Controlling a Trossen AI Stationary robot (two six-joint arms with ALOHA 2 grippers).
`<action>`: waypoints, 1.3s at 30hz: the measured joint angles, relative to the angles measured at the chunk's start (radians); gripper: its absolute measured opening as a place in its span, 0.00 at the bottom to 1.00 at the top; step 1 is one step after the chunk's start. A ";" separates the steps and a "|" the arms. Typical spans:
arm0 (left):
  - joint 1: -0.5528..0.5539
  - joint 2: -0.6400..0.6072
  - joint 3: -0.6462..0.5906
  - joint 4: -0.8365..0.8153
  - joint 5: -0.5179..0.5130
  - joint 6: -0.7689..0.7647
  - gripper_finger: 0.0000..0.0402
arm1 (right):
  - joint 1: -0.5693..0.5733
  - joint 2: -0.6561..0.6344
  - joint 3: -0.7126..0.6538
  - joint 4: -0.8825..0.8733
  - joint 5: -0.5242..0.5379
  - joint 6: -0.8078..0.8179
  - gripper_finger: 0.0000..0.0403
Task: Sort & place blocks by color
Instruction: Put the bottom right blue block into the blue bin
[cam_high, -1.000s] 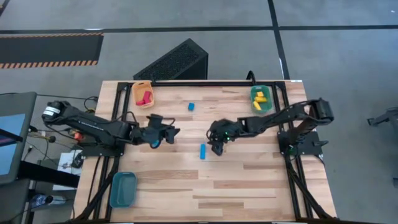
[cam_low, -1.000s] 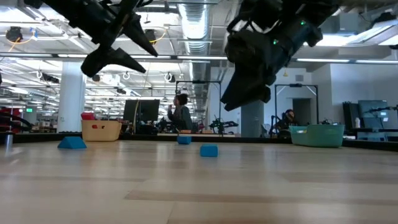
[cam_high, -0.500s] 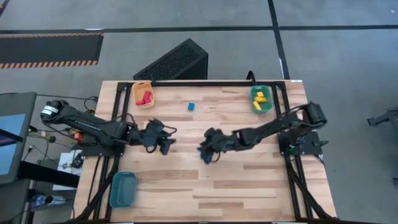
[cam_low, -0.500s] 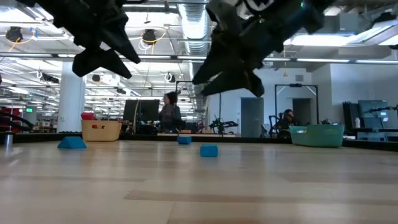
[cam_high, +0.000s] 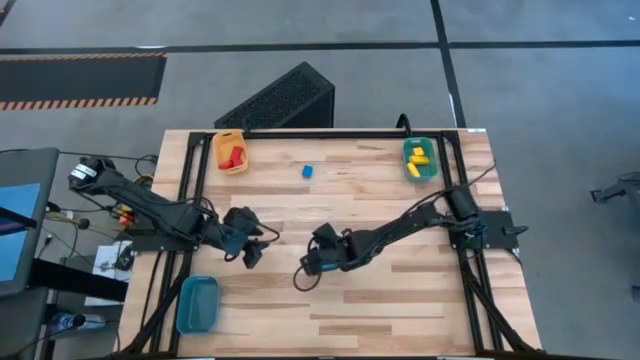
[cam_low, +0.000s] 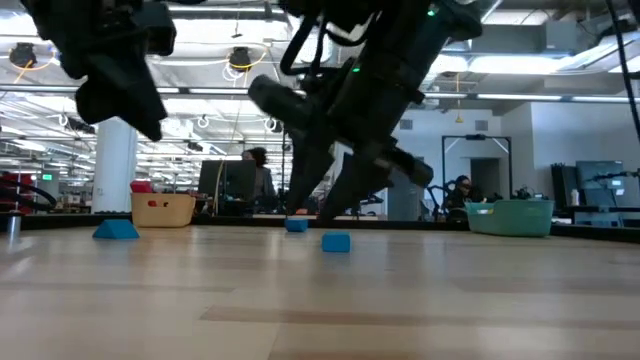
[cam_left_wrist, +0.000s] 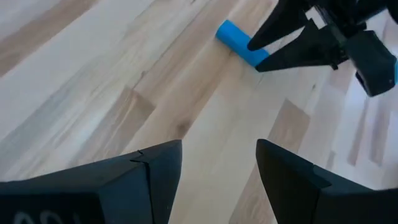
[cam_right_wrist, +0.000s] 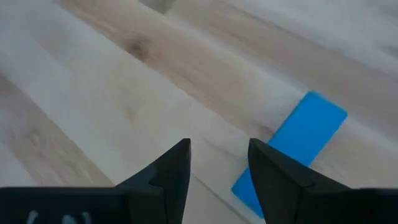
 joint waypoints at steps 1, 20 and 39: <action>-0.007 0.000 0.000 -0.020 0.000 -0.014 0.48 | 0.000 0.014 0.021 -0.032 -0.003 0.032 0.46; -0.068 0.000 0.000 -0.117 -0.095 -0.054 0.48 | -0.006 0.092 0.264 -0.591 0.043 0.222 0.55; -0.068 0.000 0.000 -0.122 -0.092 -0.061 0.48 | -0.073 0.172 0.263 -0.501 -0.074 0.231 0.50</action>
